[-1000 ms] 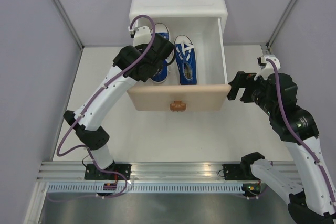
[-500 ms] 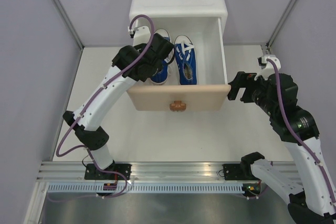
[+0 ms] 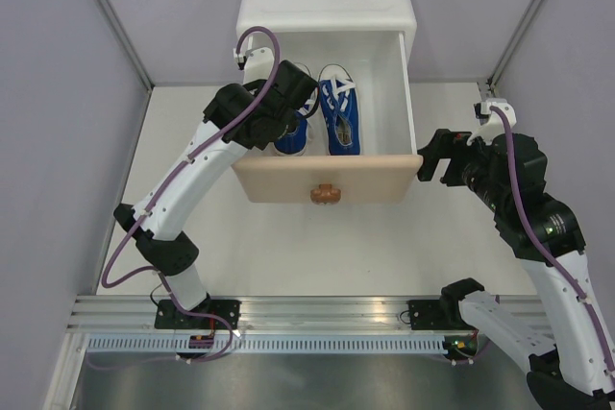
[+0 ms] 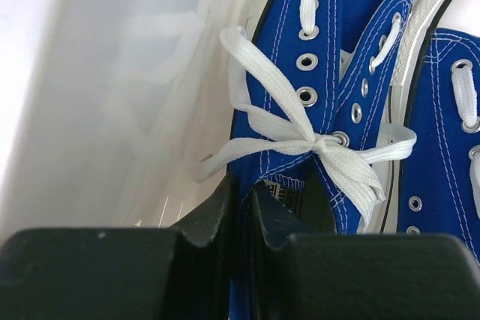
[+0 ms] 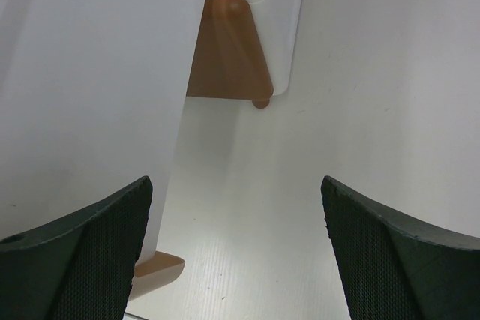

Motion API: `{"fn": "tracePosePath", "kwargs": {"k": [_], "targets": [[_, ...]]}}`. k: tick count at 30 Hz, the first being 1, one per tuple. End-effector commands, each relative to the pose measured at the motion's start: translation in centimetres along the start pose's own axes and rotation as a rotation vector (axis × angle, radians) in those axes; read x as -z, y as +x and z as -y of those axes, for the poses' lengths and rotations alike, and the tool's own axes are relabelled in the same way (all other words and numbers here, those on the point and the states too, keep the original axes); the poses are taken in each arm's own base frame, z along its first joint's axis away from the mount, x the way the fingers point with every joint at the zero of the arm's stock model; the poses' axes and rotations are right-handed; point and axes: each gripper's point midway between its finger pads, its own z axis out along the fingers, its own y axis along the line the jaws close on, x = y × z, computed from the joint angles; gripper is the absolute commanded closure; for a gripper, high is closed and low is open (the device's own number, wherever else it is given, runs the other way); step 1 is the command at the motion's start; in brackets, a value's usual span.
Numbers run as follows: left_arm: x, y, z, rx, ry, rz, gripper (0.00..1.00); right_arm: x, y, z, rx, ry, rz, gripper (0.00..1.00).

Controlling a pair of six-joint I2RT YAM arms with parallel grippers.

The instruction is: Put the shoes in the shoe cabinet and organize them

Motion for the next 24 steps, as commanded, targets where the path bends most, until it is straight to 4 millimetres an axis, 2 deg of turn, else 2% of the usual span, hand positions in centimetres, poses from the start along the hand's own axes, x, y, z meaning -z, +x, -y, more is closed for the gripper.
{"fn": "tracePosePath", "kwargs": {"k": [1,10,24], "targets": [[2.43,-0.79,-4.2,-0.022,-0.069,-0.001,0.84,0.57,-1.97,-0.41,0.004,-0.01,0.069,0.03],[2.57,-1.02,-4.32,-0.011,-0.07,0.008,0.94,0.61,-2.12,-0.39,0.013,-0.009,0.072,0.03],[3.3,-1.53,-4.79,-0.035,-0.054,0.017,0.95,0.55,-2.44,-0.29,0.022,-0.001,0.079,0.03]]}}
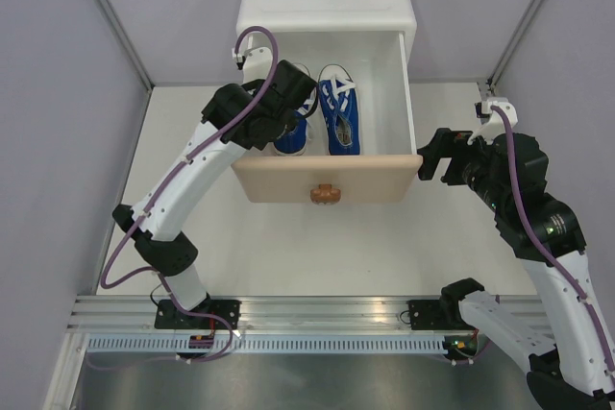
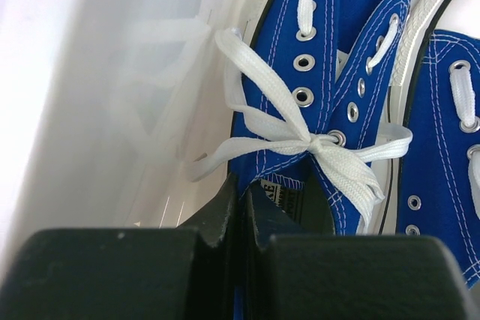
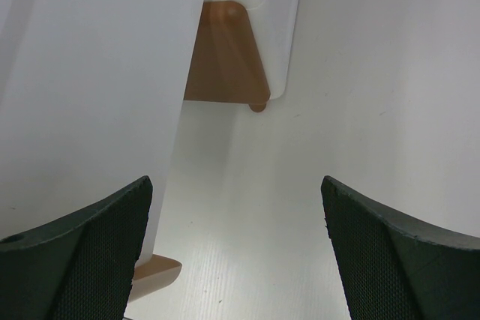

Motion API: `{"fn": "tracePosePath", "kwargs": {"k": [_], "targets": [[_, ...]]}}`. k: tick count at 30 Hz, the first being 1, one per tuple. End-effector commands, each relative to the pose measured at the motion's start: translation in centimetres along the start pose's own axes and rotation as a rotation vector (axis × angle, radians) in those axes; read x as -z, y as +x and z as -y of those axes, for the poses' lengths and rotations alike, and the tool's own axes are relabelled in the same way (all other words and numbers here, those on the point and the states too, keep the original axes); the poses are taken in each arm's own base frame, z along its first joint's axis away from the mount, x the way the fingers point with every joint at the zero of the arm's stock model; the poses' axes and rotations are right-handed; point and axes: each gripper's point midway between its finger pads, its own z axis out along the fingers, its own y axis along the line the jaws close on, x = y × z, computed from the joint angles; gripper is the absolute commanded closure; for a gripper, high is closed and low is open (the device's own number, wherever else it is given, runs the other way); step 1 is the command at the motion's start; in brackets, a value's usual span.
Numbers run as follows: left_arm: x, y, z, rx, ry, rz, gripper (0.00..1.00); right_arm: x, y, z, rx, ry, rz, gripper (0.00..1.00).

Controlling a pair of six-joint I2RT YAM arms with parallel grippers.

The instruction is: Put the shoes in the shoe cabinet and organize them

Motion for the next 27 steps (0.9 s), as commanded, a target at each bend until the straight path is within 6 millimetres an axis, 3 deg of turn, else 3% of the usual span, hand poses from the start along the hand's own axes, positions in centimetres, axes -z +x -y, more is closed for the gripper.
{"fn": "tracePosePath", "kwargs": {"k": [1,11,22,27], "targets": [[3.1,-1.4,-4.7,-0.039,-0.055,0.013,0.95,0.5,-2.2,-0.4,0.015,-0.007,0.07,0.03],[4.4,-1.6,-4.9,-0.044,-0.004,-0.003,0.98,0.2,-2.2,-0.3,0.033,0.008,0.072,0.03],[4.3,0.0,-4.8,-0.09,0.017,-0.066,0.97,0.3,-2.3,-0.1,0.043,0.017,0.078,0.03],[4.5,0.1,-4.7,-0.101,0.031,-0.075,0.89,0.3,-2.3,-0.1,0.045,0.016,0.079,0.03]]}}
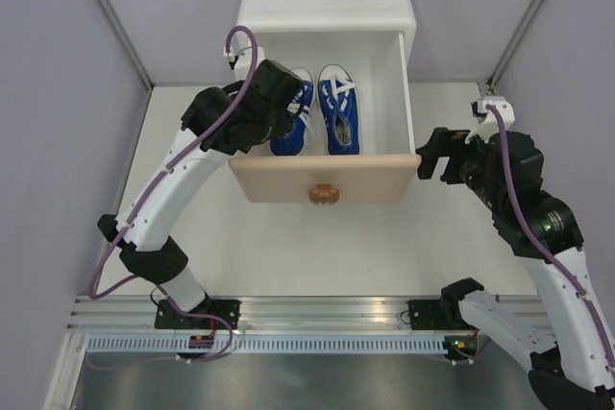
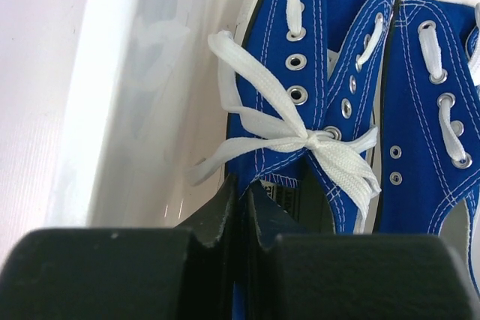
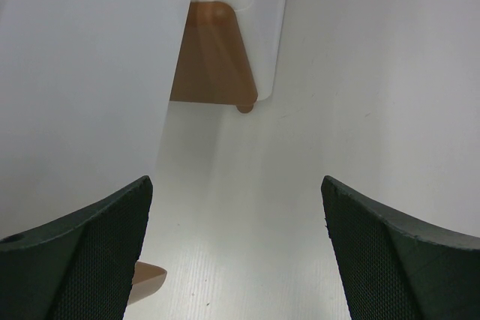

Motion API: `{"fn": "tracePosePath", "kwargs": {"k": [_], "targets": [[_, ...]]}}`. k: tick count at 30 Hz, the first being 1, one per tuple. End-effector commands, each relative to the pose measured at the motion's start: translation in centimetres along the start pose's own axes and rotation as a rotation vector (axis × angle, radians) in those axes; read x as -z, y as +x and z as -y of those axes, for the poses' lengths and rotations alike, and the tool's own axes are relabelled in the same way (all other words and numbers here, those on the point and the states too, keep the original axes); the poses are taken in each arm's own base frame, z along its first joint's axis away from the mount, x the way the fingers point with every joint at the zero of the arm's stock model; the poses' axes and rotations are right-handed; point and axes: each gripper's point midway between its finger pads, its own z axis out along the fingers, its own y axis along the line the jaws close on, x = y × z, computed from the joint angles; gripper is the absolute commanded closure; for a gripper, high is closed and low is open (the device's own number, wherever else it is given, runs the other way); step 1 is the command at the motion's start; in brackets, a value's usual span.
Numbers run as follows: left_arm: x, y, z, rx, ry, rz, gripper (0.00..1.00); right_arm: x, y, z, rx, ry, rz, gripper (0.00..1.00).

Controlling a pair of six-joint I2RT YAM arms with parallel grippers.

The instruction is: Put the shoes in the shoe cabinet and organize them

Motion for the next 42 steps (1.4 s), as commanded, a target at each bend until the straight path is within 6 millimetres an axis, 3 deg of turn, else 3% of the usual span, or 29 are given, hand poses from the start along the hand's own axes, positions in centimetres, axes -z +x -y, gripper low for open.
{"fn": "tracePosePath", "kwargs": {"k": [1,12,22,42], "targets": [[2.4,0.4,-4.1,-0.08,-0.065,-0.038,0.87,0.7,-2.4,-0.5,0.007,-0.014,0.083,0.03],[3.0,-0.6,-3.8,-0.07,-0.042,-0.012,0.58,0.8,-2.3,-0.1,0.016,-0.003,0.097,0.03],[3.2,-1.6,-2.0,-0.065,0.04,0.017,0.31,0.9,-2.5,0.0,0.021,0.003,0.11,0.03],[6.3,-7.2,2.4,-0.014,0.307,0.211,0.09,1.9,-3.7,0.2,0.017,0.01,0.161,0.03]]}}
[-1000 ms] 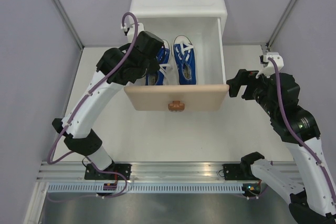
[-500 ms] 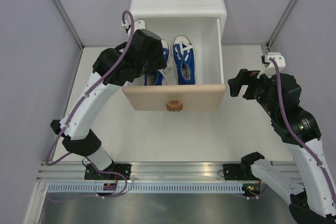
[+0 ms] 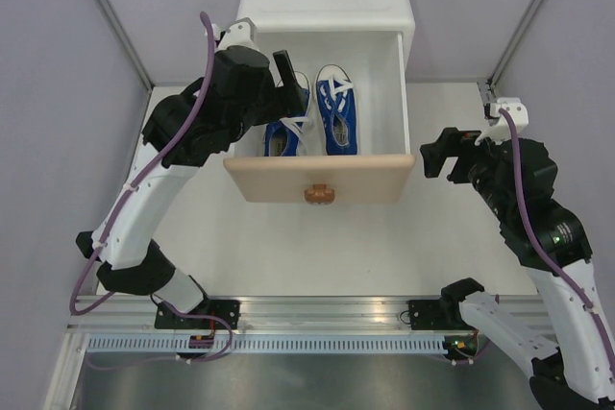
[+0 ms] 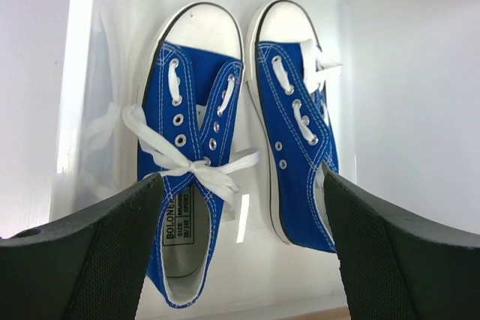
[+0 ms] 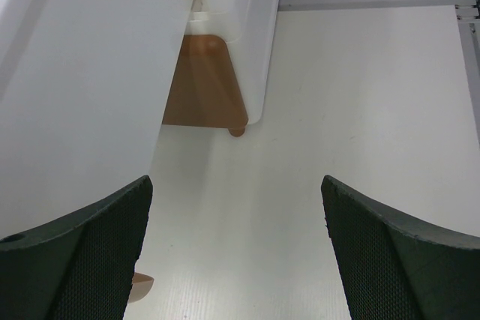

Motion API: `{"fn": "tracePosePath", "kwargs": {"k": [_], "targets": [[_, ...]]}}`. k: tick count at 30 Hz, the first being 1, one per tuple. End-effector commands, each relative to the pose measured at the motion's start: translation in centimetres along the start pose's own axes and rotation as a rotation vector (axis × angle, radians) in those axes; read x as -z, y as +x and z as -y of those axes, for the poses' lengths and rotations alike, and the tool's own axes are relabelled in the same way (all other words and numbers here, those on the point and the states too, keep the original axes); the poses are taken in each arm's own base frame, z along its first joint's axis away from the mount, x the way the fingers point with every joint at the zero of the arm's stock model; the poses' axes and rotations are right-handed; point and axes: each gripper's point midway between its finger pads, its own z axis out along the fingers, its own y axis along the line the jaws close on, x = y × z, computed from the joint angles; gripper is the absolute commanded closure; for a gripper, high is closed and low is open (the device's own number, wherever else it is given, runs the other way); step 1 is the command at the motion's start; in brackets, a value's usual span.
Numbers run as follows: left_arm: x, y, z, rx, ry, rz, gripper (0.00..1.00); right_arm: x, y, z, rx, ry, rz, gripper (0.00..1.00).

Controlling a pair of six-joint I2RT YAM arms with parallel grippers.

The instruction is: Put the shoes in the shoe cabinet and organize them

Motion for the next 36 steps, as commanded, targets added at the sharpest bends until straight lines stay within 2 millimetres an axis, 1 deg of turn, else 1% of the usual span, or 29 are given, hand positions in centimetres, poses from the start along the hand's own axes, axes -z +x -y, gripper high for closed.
{"fn": "tracePosePath", "kwargs": {"k": [1,7,10,14,18,21,22,25,26,28,29,30,31,32,33,34,35,36], "targets": [[1.3,-2.9,-0.2,-0.041,0.033,0.092,0.09,0.7,-2.0,-0.4,-0.001,-0.017,0.07,0.03],[1.5,-4.1,1.9,-0.051,0.132,0.132,0.08,1.3,-2.5,-0.6,0.008,-0.036,0.091,0.03],[2.0,-4.8,2.5,-0.059,0.169,0.152,0.07,1.8,-2.8,-0.7,0.014,-0.048,0.102,0.03],[2.8,-5.5,2.7,-0.065,0.192,0.178,0.06,2.2,-2.8,-0.8,0.014,-0.054,0.102,0.03],[3.2,-5.6,2.6,-0.091,0.205,0.185,0.06,2.4,-2.7,-1.2,0.016,-0.078,0.098,0.03],[4.0,-6.0,2.5,-0.101,0.225,0.205,0.06,2.6,-2.5,-1.4,0.026,-0.096,0.091,0.03],[4.7,-6.4,2.4,-0.101,0.235,0.218,0.05,2.6,-2.5,-1.5,0.033,-0.1,0.089,0.03],[5.5,-6.8,2.1,-0.113,0.251,0.244,0.05,3.2,-2.6,-1.8,0.048,-0.124,0.095,0.03],[6.3,-7.0,1.7,-0.119,0.257,0.258,0.05,3.6,-2.8,-1.9,0.058,-0.135,0.106,0.03],[7.2,-7.4,1.4,-0.125,0.269,0.278,0.05,4.1,-2.9,-2.0,0.071,-0.147,0.105,0.03],[8.0,-7.5,1.0,-0.135,0.276,0.288,0.05,4.6,-3.3,-2.0,0.078,-0.15,0.119,0.03],[8.6,-7.7,0.7,-0.137,0.279,0.296,0.05,4.9,-3.2,-1.9,0.092,-0.15,0.113,0.03],[9.1,-7.8,0.4,-0.14,0.284,0.303,0.05,5.1,-3.2,-1.9,0.101,-0.153,0.114,0.03],[9.2,-7.4,0.1,-0.156,0.283,0.297,0.05,5.7,-3.6,-1.8,0.106,-0.154,0.128,0.02],[10.6,-7.7,-0.7,-0.154,0.293,0.319,0.05,5.9,-3.4,-1.7,0.121,-0.152,0.122,0.02],[10.4,-7.0,-1.3,-0.174,0.278,0.307,0.05,6.6,-3.7,-1.7,0.127,-0.155,0.137,0.02],[11.0,-6.8,-1.9,-0.178,0.279,0.311,0.05,6.8,-3.7,-1.7,0.13,-0.16,0.137,0.02],[12.6,-7.0,-3.0,-0.166,0.289,0.337,0.05,7.1,-3.4,-1.7,0.144,-0.167,0.13,0.02]]}}
